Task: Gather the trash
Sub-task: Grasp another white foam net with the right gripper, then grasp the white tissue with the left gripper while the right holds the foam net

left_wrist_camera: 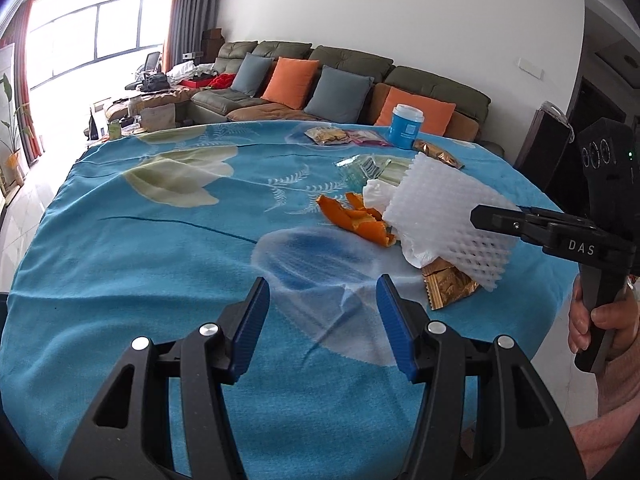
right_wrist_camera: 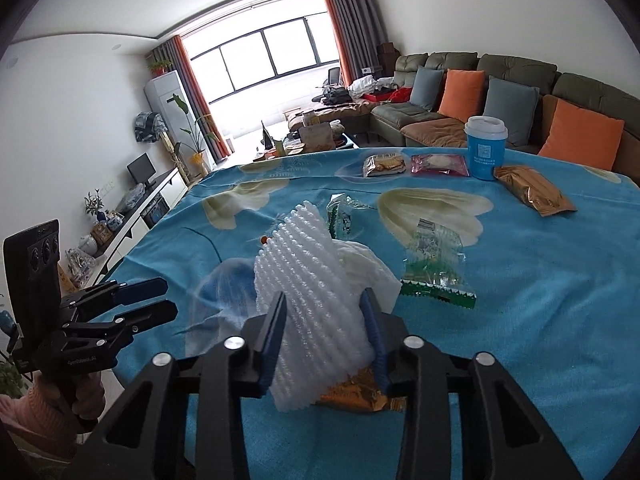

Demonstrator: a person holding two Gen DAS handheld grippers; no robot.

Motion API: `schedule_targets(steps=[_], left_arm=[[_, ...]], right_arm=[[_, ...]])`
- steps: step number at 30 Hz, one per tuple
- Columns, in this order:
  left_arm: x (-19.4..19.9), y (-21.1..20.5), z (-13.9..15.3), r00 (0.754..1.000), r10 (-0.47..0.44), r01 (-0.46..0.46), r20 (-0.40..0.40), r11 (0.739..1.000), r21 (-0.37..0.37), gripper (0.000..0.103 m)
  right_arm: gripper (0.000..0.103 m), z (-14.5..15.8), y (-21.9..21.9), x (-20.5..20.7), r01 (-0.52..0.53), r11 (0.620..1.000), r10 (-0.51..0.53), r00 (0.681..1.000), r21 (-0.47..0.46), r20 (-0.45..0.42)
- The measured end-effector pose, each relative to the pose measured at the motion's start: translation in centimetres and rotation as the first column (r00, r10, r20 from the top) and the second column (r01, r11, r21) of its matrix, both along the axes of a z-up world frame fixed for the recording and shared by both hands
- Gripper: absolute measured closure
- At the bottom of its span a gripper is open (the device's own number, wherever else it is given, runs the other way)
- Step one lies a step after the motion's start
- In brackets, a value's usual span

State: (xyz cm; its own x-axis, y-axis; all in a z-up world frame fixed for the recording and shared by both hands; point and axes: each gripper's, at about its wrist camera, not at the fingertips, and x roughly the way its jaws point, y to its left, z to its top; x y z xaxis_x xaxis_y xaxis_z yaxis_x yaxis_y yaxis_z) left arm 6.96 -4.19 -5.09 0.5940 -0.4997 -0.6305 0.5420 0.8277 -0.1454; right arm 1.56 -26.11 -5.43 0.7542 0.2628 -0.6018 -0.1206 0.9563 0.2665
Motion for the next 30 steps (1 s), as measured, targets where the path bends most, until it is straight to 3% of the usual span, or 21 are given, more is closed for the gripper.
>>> schedule_targets(steps=[3, 14, 24, 30], left_arm=[[0.1, -1.1, -0.1, 1.000, -0.023, 0.023, -0.003, 1.000, 0.010, 0.048], [0.4, -5.7, -0.1, 0.988, -0.153, 0.153, -0.022, 0.988, 0.009, 0.049], [1.9, -10.3, -0.4, 0.967, -0.248, 0.250, -0.052, 0.968, 0.022, 0.051], [2.4, -13.1, -0.5, 0.958, -0.283, 0.285, -0.035, 0.956, 0.064, 0.046]], right_arm=[[0.089, 0.5, -0.6, -0.4, -0.002, 0.999, 0.001, 1.000, 0.033, 0.021], [0.090, 3.1, -3.2, -1.9, 0.034, 0.995, -0.045, 0.991, 0.091, 0.123], [0.090, 2.7, -4.9, -2.3, 0.068, 0.990, -0.085, 0.987, 0.127, 0.134], [0.090, 2.3, -5.4, -2.2, 0.069, 0.987, -0.089, 0.987, 0.145, 0.133]])
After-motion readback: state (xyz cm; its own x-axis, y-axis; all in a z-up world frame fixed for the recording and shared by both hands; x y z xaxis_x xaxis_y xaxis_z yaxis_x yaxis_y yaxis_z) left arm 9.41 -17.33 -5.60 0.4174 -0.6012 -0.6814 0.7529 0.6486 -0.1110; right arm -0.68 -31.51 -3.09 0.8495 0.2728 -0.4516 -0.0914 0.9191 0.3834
